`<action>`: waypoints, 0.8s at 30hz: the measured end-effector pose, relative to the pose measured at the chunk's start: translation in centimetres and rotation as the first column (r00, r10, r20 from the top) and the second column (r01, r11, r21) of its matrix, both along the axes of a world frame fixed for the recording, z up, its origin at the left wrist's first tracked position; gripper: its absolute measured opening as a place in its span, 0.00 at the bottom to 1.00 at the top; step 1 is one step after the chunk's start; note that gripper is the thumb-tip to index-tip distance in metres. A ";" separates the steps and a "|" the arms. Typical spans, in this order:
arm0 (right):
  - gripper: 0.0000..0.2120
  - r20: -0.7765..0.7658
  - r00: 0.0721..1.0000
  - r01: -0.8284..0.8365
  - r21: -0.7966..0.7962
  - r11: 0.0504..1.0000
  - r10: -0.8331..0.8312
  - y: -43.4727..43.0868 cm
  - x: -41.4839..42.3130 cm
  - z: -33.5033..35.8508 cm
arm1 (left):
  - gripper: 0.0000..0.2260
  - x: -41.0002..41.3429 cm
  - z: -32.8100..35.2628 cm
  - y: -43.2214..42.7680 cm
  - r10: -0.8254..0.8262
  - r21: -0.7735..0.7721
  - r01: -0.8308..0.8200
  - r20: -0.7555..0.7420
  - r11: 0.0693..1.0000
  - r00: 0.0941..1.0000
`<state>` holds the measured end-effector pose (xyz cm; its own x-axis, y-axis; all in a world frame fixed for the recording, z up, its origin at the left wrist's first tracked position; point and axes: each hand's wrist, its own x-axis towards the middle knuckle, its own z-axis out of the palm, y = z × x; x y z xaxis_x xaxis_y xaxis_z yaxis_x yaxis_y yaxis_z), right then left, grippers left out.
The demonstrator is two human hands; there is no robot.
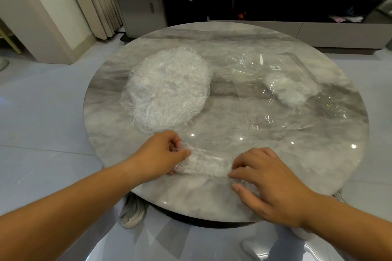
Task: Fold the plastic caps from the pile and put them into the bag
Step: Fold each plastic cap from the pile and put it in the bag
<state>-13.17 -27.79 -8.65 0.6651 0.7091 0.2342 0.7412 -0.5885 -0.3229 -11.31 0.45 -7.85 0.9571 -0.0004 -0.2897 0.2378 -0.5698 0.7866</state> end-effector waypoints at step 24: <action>0.25 -0.175 0.983 -0.095 -0.249 0.964 0.052 4.2 1.0 0.6 | 0.10 -0.3 1.3 -1.1 0.118 -0.387 -0.192 -0.207 0.902 0.971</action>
<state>-12.13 -23.57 -8.03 0.6229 0.7792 -0.0696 0.7346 -0.6132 -0.2904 -11.57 -0.68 -6.53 0.8889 -0.0079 -0.4581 0.4512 -0.1586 0.8782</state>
